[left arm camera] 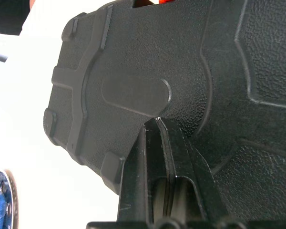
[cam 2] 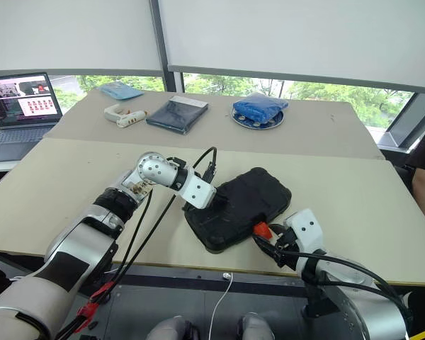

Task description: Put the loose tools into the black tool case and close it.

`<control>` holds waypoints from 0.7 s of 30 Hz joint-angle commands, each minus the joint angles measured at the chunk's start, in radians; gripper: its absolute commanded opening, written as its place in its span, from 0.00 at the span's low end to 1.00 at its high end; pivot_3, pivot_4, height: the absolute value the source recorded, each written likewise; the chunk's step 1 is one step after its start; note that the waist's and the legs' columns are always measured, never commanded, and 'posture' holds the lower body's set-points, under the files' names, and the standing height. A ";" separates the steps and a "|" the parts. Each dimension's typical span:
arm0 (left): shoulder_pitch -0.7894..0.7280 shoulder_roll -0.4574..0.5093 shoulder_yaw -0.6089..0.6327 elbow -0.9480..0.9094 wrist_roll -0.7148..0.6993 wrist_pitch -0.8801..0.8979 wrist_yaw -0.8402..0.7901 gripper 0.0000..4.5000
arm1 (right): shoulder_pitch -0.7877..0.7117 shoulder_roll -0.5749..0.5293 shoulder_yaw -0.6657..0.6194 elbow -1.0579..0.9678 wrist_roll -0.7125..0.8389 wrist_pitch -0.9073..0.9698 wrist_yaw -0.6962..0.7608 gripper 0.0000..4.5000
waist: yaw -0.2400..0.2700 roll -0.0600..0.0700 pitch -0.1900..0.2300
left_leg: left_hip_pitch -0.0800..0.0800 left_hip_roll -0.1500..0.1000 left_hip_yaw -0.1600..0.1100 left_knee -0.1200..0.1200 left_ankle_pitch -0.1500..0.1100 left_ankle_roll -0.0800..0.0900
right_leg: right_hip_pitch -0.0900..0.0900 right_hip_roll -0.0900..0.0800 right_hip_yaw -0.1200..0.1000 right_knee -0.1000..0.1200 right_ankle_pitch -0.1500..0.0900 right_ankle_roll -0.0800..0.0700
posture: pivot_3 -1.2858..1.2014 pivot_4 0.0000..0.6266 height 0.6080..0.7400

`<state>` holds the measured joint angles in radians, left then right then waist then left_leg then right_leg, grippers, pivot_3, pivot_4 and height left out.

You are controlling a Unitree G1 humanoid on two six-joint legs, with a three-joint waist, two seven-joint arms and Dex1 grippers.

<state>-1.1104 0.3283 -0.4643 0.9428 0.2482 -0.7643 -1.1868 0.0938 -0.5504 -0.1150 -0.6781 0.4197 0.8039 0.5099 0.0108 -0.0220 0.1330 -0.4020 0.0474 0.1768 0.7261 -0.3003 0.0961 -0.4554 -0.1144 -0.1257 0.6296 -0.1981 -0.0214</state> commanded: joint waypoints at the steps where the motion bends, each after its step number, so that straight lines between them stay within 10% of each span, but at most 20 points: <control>1: 0.039 0.006 -0.070 0.064 0.087 0.012 -0.019 0.00 | 0.017 -0.033 -0.070 -0.031 0.044 0.003 0.024 0.54 | 0.000 0.000 0.000 | 0.000 0.000 0.000 0.000 0.000 0.000 | 0.000 0.000 0.000 0.000 0.000 0.000 | 0.52 0.24 0.84; 8: 0.044 -0.006 -0.072 0.055 0.085 0.013 -0.020 0.00 | 0.070 -0.081 -0.037 -0.005 0.017 -0.036 0.054 0.02 | 0.001 0.000 0.000 | 0.000 0.000 0.000 0.000 0.000 0.000 | 0.000 0.000 0.000 0.000 0.000 0.000 | 0.52 0.24 0.84; 21: 0.043 -0.047 -0.043 0.069 0.033 0.074 -0.062 0.00 | -0.088 -0.062 0.115 0.161 -0.100 -0.083 0.025 0.01 | 0.003 0.000 0.000 | -0.001 -0.001 -0.001 0.000 -0.001 0.001 | -0.001 -0.001 0.000 -0.002 0.000 0.001 | 0.52 0.24 0.84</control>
<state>-1.1177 0.3014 -0.4566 0.9570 0.2458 -0.7457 -1.1954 0.0485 -0.6212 -0.0001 -0.5117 0.3295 0.7665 0.5436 0.0137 -0.0220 0.1331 -0.4029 0.0465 0.1754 0.7263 -0.3010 0.0973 -0.4557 -0.1157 -0.1261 0.6277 -0.1978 -0.0208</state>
